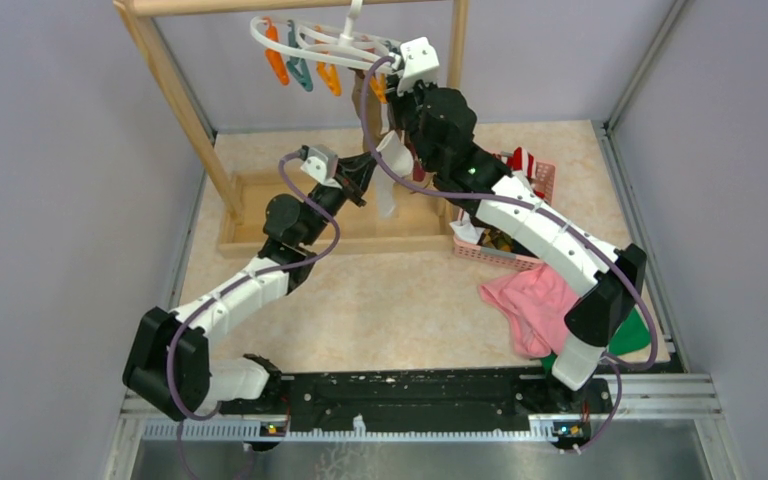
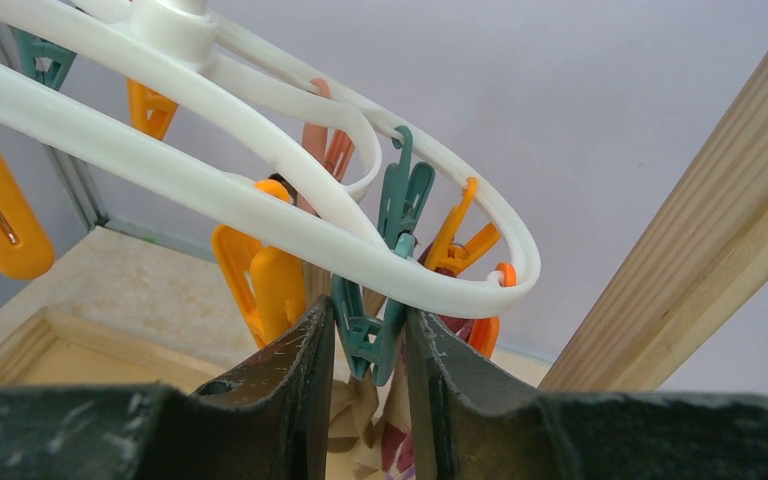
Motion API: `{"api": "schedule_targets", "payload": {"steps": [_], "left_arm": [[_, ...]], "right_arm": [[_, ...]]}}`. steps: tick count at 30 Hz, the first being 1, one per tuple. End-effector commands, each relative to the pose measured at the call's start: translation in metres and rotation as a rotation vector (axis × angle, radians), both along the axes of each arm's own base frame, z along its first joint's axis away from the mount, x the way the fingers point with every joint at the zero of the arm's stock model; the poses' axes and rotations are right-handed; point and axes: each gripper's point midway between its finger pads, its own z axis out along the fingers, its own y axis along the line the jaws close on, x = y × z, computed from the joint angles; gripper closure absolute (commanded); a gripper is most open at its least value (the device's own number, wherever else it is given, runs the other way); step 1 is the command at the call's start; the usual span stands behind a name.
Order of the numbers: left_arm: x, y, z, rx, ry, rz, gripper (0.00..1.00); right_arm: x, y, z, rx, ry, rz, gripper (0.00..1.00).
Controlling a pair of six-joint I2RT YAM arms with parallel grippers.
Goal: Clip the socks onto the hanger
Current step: Open the clamp at the hanger.
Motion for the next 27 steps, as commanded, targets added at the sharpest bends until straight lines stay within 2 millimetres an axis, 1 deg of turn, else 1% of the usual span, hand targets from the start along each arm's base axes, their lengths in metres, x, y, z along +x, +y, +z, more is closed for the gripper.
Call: {"api": "schedule_targets", "payload": {"steps": [1, 11, 15, 21, 27], "left_arm": [[0.016, 0.003, 0.020, -0.023, -0.038, 0.098, 1.00], [0.042, 0.004, 0.029, -0.083, -0.025, 0.230, 1.00], [0.051, 0.000, 0.028, -0.096, -0.015, 0.247, 1.00], [0.059, -0.006, 0.027, -0.121, 0.000, 0.254, 1.00], [0.064, -0.011, 0.033, -0.150, -0.010, 0.262, 1.00]], "right_arm": [[-0.015, -0.014, 0.037, 0.078, -0.054, 0.022, 1.00], [-0.014, -0.016, 0.036, 0.085, -0.051, 0.029, 1.00], [-0.014, -0.016, 0.037, 0.086, -0.051, 0.031, 1.00], [-0.013, -0.016, 0.034, 0.087, -0.045, 0.036, 1.00], [-0.012, -0.015, 0.033, 0.093, -0.039, 0.043, 1.00]]}}
